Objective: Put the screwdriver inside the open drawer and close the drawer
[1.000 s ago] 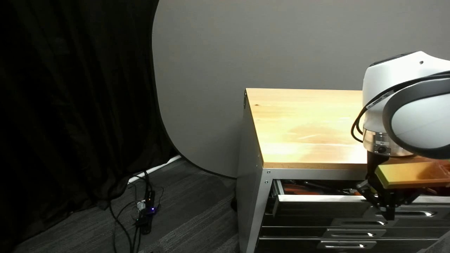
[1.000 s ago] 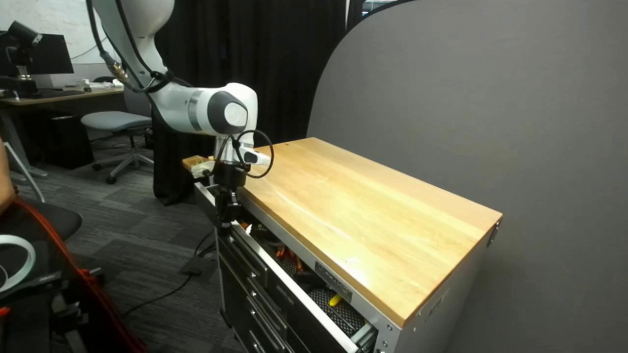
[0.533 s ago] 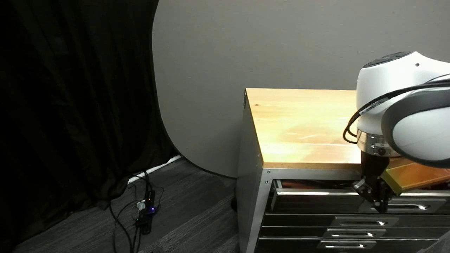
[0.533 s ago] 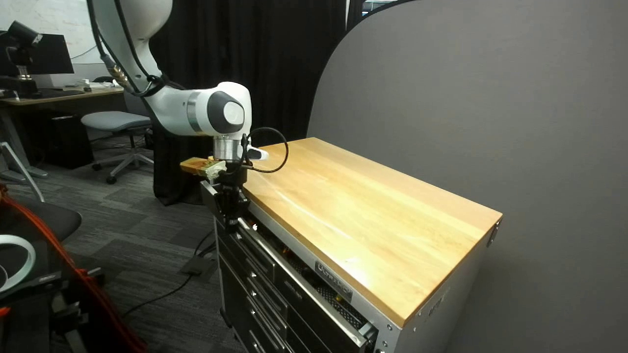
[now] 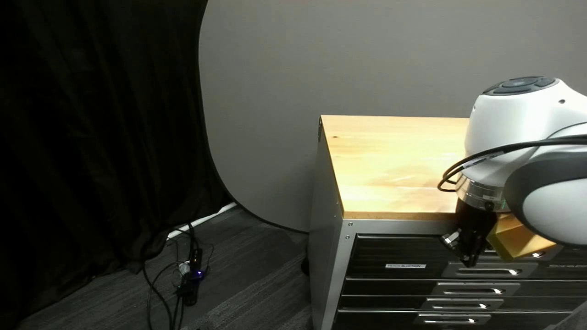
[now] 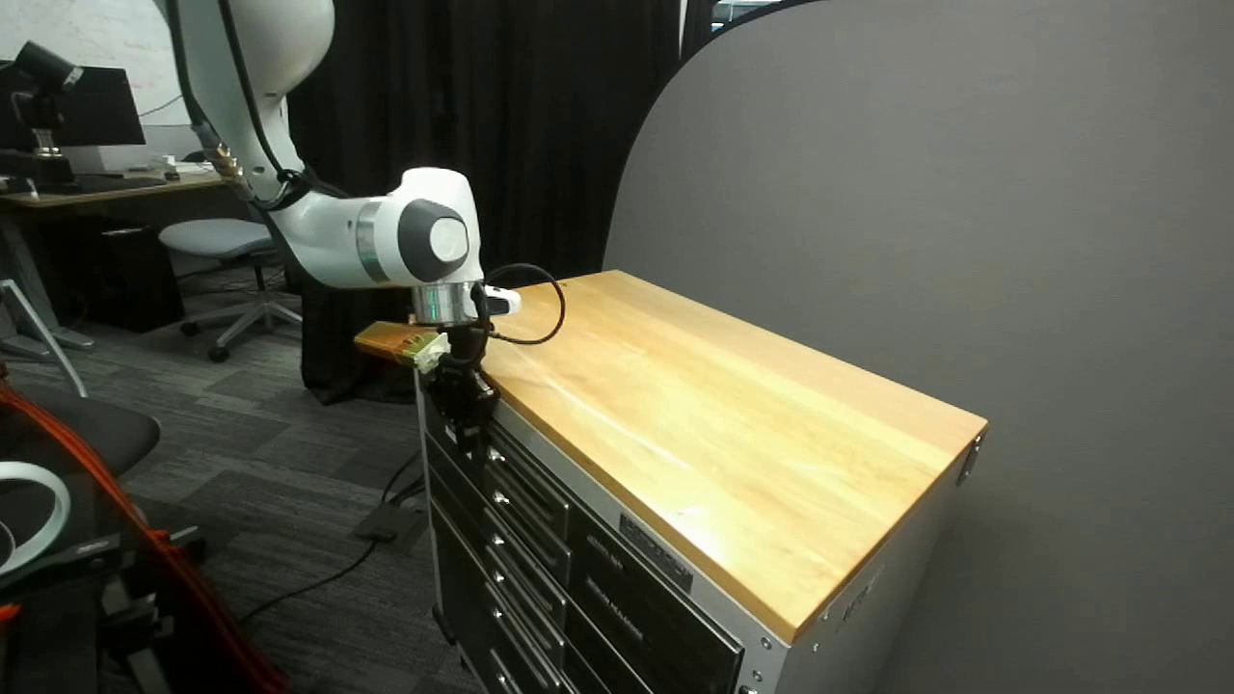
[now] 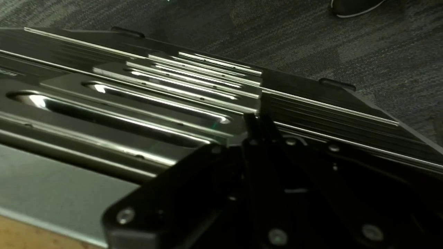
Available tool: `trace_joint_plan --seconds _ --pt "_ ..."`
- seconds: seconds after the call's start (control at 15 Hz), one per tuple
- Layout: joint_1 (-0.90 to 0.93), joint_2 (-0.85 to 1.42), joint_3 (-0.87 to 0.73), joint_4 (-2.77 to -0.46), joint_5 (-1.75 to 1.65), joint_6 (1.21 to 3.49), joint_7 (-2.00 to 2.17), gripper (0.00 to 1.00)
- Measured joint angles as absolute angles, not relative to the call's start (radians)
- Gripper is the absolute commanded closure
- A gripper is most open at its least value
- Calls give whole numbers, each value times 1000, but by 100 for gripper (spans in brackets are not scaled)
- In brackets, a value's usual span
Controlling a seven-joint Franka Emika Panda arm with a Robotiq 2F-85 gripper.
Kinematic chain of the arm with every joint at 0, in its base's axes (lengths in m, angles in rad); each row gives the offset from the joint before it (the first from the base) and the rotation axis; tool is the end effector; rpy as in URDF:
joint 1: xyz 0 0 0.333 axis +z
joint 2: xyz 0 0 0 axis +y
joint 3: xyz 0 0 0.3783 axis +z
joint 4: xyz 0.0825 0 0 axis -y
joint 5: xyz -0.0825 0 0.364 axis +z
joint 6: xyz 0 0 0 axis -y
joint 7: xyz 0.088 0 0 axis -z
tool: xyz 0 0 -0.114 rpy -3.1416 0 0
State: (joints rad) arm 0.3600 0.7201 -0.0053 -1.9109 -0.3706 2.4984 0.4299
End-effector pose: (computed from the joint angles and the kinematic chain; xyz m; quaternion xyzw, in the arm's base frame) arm 0.5936 0.2209 0.1610 0.9856 0.1180 -0.0213 0.1195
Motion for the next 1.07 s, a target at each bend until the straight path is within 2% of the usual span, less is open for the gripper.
trace_joint_plan --seconds 0.27,0.6,1.07 --pt "355 691 -7 -1948 -359 2536 398 39" --pt "287 499 3 -2031 -292 2474 290 2" --pt "227 191 44 -2033 -241 2087 113 0"
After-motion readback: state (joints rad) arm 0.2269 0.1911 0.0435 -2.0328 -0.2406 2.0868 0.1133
